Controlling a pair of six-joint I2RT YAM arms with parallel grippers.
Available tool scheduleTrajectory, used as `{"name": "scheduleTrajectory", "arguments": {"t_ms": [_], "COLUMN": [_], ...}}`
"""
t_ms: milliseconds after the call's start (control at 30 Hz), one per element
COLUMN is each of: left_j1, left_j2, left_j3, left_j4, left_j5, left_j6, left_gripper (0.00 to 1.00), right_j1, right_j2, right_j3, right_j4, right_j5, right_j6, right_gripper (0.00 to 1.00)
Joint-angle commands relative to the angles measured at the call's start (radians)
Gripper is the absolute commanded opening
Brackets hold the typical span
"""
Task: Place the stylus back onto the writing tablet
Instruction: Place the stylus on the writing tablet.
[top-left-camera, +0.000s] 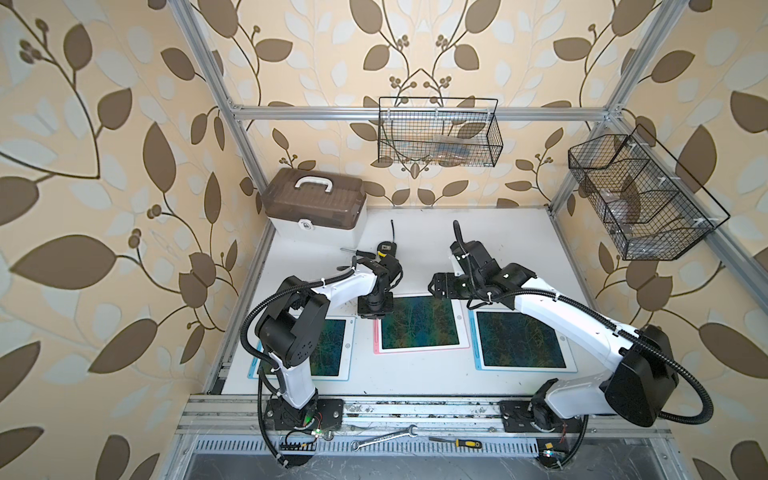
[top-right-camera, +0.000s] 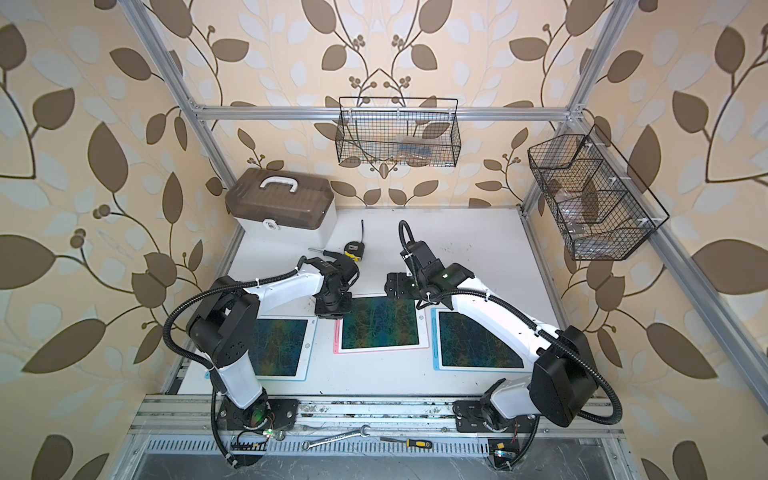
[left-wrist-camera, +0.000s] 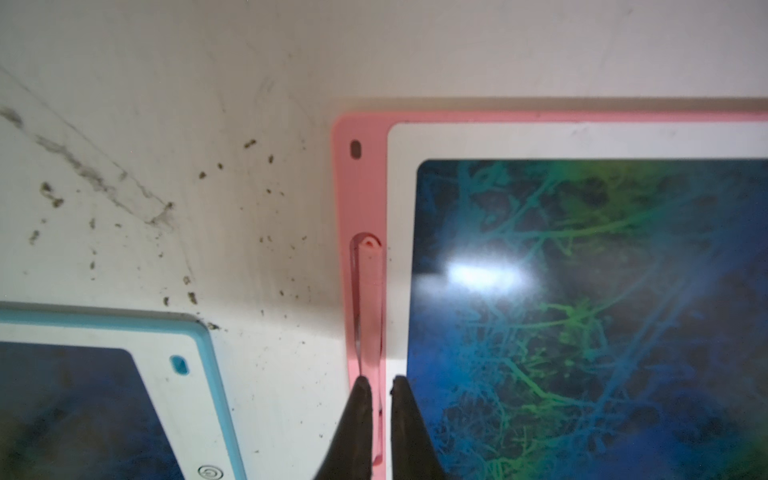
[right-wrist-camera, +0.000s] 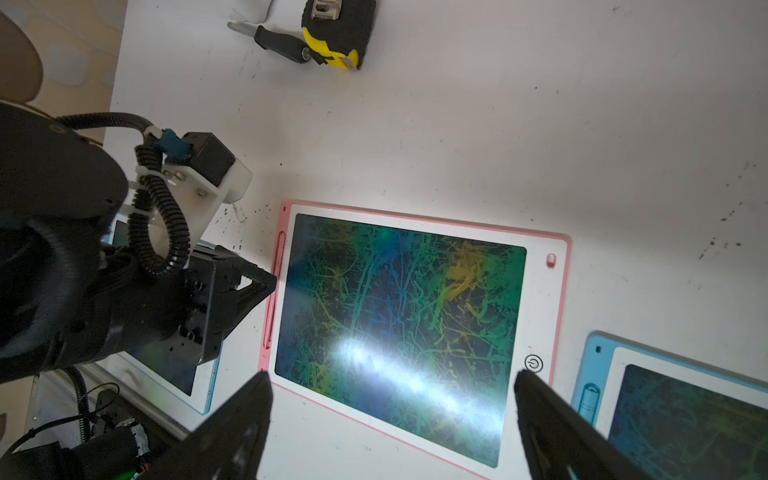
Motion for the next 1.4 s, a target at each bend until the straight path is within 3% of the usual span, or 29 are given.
{"name": "scheduleTrajectory", "arguments": {"t_ms": [0,1367], "left_j1": [0.009,0.045], "left_j2": [0.011,0.026], "left_j3": [0.009,-0.073], "left_j4": [-0.036,0.017], "left_j5": [-0.023,-0.004], "left_j6": [0.018,0.031], "left_gripper": [0.11,0.08], "right_j1": [-0.002,-0.007], "right_j2": [-0.018,0.004], "right_j3": [-0.011,0.000], "right_j4": [-0.003,-0.006], "right_j5": [0.014,0.011], "right_j6": [0.007,0.005], "right_gripper": [0.91,0.91]}}
